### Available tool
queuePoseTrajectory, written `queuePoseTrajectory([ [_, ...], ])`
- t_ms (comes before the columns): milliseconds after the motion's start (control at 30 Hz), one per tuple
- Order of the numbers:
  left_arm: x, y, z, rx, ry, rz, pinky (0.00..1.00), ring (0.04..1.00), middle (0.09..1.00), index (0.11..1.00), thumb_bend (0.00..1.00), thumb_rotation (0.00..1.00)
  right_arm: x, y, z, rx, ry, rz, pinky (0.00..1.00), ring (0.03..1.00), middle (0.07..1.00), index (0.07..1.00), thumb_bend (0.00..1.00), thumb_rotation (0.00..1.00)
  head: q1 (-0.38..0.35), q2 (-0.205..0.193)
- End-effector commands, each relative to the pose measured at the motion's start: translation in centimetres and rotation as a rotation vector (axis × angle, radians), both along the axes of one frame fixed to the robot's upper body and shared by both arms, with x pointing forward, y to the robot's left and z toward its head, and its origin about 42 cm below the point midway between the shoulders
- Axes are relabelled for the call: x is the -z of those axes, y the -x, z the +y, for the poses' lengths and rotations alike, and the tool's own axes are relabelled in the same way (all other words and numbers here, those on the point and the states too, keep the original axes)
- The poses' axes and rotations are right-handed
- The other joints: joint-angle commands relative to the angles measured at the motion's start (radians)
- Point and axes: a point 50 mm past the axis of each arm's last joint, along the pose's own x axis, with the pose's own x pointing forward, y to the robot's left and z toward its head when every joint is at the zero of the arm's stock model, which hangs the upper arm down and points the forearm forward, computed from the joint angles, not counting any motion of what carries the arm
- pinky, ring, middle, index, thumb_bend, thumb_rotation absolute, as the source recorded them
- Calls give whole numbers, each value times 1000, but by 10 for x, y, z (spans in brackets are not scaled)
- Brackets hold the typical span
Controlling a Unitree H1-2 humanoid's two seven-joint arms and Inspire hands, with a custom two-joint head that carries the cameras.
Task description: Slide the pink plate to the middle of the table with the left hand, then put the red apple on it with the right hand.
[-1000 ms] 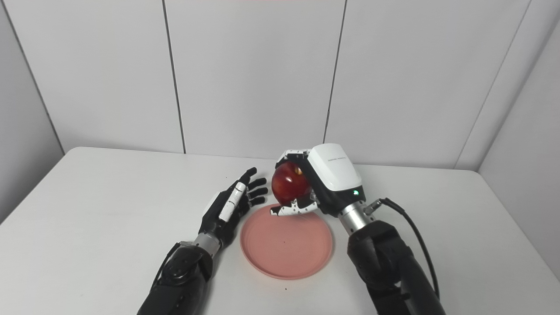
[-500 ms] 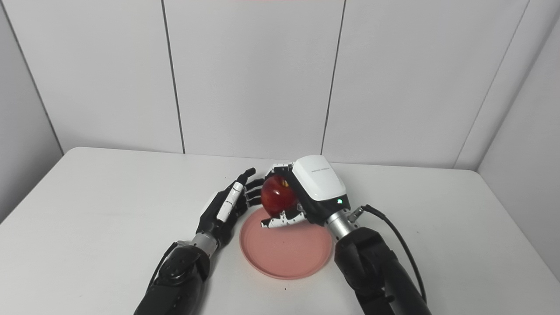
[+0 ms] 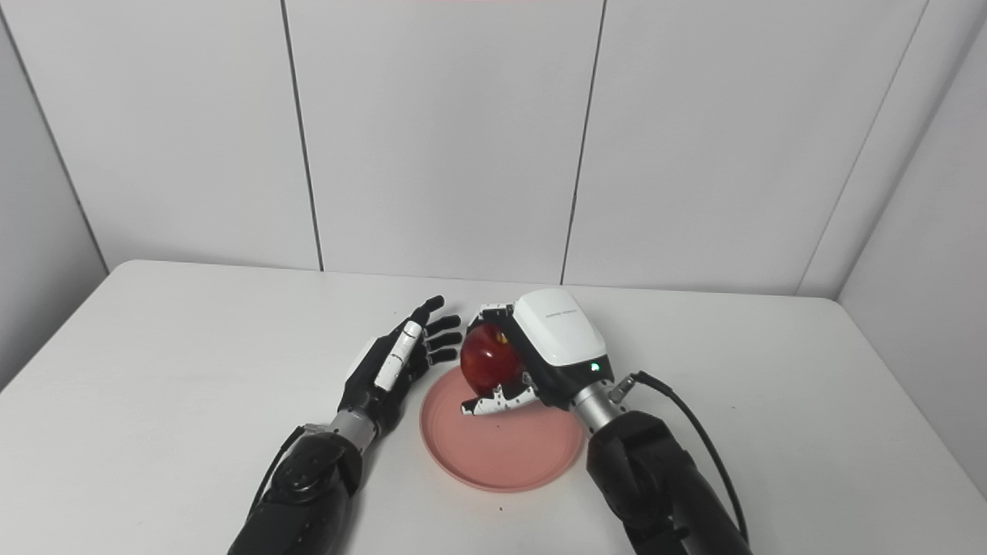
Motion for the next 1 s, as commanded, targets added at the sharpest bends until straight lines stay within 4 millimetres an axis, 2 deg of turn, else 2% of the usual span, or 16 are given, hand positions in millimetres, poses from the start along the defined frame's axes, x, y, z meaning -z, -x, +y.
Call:
queuePoseTrajectory([
  [0,33,16,12,-11,-38,141,788,804,833,882,766,814,-24,-9,3,-15,-15,-82,262,337,430,491,494,179,0,1],
  [200,32,16,10,-10,-43,136,771,794,823,882,793,812,-17,-8,1,-8,-4,-73,263,342,437,491,494,179,0,4],
  [733,33,17,8,-8,-11,156,801,804,832,884,789,782,4,-1,4,-8,-14,-18,268,350,456,492,495,173,2,8],
  [967,33,18,8,-6,-10,156,792,807,840,891,793,784,7,2,5,-5,-17,-8,289,357,463,492,495,174,1,12],
])
